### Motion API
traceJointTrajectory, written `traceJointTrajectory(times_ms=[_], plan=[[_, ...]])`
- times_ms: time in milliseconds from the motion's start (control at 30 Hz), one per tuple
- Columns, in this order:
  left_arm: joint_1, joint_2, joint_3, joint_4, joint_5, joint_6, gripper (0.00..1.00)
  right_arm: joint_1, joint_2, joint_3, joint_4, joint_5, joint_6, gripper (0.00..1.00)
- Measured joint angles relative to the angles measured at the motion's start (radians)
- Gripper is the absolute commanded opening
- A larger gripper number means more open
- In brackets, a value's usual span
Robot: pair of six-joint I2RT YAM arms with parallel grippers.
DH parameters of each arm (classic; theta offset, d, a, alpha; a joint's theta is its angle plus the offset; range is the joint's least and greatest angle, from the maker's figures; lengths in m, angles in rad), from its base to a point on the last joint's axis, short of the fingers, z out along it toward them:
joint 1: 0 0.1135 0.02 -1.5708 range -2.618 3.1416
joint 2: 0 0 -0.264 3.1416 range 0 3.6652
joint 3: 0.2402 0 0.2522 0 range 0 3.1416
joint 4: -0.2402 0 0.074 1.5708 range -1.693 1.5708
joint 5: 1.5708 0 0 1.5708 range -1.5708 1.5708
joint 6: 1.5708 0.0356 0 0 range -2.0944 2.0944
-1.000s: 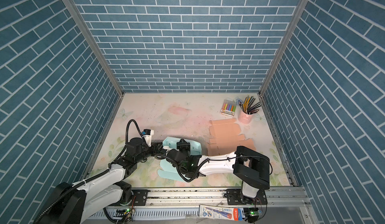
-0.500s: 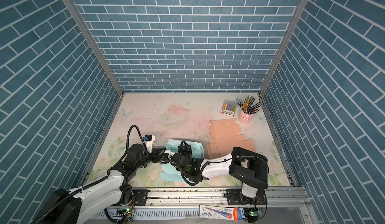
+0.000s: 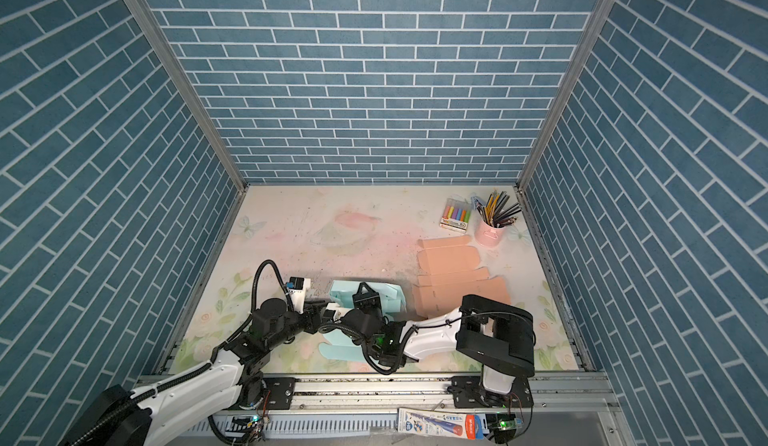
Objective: Fold the paper box
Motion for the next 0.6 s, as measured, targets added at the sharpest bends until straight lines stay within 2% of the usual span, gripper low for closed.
traceJointTrajectory(times_ms=[200,400,533,600], plan=[[-0.027,-0.003,0.000,0.033,-0.042,0.007,0.50,0.011,0.009,0.000,0.006,0.000,0.000,0.00],[-0.038,0.062,0.000,0.076,-0.080,0.037,0.51,0.025,0.011,0.000,0.007,0.000,0.001,0.00],[-0.060,0.109,0.002,0.101,-0.104,0.058,0.47,0.033,0.016,0.000,0.008,0.004,0.002,0.00],[-0.075,0.127,0.003,0.117,-0.117,0.067,0.42,0.035,0.018,0.000,0.008,0.007,0.004,0.00]])
